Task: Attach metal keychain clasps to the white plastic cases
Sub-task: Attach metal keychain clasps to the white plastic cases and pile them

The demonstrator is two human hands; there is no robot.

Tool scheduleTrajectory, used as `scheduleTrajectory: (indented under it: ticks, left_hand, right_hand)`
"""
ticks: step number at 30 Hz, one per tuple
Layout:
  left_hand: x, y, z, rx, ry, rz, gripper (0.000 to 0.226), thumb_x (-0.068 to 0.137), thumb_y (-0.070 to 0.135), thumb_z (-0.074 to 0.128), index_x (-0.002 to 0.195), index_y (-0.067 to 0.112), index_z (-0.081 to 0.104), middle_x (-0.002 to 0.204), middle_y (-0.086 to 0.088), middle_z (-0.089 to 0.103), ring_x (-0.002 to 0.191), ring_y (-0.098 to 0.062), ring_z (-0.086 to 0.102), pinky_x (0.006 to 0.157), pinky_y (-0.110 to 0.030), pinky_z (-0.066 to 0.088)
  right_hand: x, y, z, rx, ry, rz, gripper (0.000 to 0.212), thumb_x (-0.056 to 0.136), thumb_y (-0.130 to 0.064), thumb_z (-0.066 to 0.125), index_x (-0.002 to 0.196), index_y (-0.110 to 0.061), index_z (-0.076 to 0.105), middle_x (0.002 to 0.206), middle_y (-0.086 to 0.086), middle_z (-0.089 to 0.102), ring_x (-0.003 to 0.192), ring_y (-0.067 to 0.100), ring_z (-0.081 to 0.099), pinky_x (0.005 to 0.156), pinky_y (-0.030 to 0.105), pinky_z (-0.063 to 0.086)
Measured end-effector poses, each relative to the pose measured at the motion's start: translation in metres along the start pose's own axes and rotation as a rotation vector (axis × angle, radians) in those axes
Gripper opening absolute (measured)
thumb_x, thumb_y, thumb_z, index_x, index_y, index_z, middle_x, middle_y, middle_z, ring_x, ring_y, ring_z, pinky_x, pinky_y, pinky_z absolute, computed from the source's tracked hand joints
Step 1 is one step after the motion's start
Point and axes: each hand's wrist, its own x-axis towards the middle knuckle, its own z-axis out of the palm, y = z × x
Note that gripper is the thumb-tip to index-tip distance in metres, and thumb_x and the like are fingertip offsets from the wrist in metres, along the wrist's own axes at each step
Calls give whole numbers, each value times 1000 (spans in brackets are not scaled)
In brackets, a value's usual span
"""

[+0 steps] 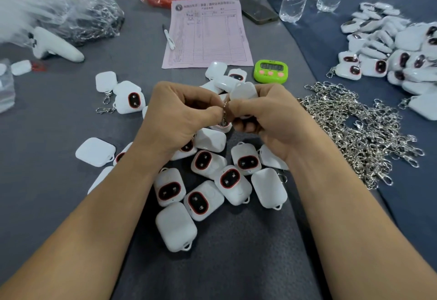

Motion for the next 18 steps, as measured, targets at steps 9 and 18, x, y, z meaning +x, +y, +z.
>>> scheduleTrajectory:
  ticks: [9, 18]
  left_hand:
    - [0, 4, 4, 201, 231, 55, 9, 65, 21, 71, 65, 29, 75, 56, 14, 67, 48, 0, 54, 49, -17, 45]
    - [-6, -3, 7, 833, 34, 211, 19, 77, 44, 68, 85, 31, 78, 74, 5, 71, 68, -24, 62, 66, -42, 52]
  right_hand:
    - [-2, -9, 8, -43, 152, 18, 12, 85, 4, 63, 84, -8, 63, 62, 5, 58, 48, 13, 43, 44, 22, 33]
    - [1, -6, 5, -416, 180, -71, 16, 85, -10, 74, 86, -22, 63, 74, 3, 69, 59, 18, 55, 61, 42, 54]
